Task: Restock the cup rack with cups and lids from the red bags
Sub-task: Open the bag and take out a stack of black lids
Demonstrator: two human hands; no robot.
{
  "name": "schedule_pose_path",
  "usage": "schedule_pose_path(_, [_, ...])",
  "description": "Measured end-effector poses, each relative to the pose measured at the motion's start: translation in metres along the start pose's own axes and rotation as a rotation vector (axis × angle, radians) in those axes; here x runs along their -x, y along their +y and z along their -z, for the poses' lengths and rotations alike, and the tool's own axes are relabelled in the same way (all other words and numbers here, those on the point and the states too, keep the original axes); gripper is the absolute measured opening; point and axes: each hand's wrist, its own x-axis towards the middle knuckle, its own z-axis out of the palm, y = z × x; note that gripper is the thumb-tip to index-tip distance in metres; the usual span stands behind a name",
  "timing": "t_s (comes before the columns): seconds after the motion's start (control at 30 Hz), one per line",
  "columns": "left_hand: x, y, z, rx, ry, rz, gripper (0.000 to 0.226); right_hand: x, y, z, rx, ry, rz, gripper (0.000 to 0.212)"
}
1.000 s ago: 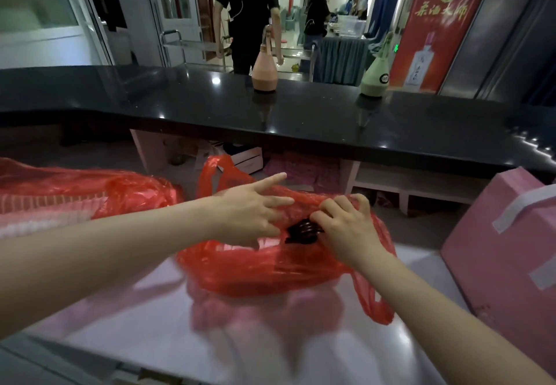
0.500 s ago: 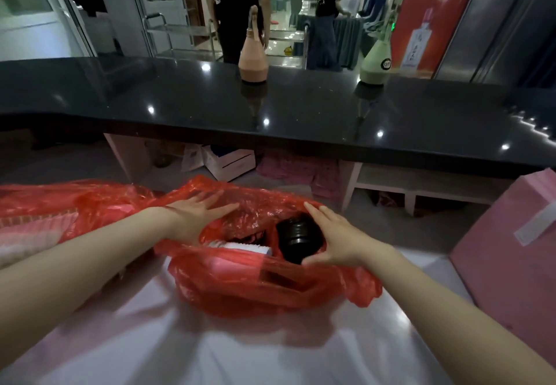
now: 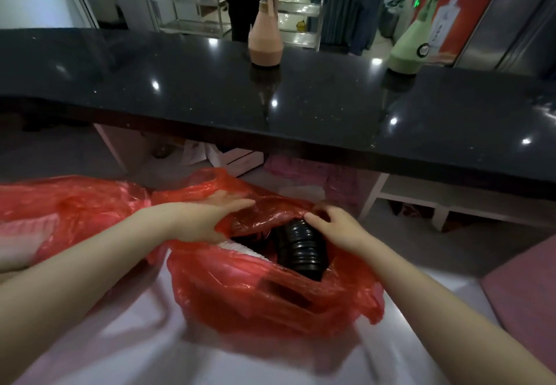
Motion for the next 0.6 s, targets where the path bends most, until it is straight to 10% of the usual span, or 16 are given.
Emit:
schedule_pose_path(0.2, [0.009, 0.057, -0.018, 0.031, 0.303, -0.19, 0.049, -0.008, 0.0, -0.008, -0.072, 0.06, -0.021, 0.025])
schedule_pose_path(0.43, [0.01, 0.066, -0.056, -0.066, 0.144, -0.054, 0.069, 0.017, 0.006, -0.017, 0.234, 0.193, -0.143, 0.031])
schedule_pose_path(0.6, [0.032, 0.072, -0.068, 0.093, 0.387, 0.065, 0.054, 0.047, -0.023, -0.005, 0.352, 0.44, 0.333, 0.01])
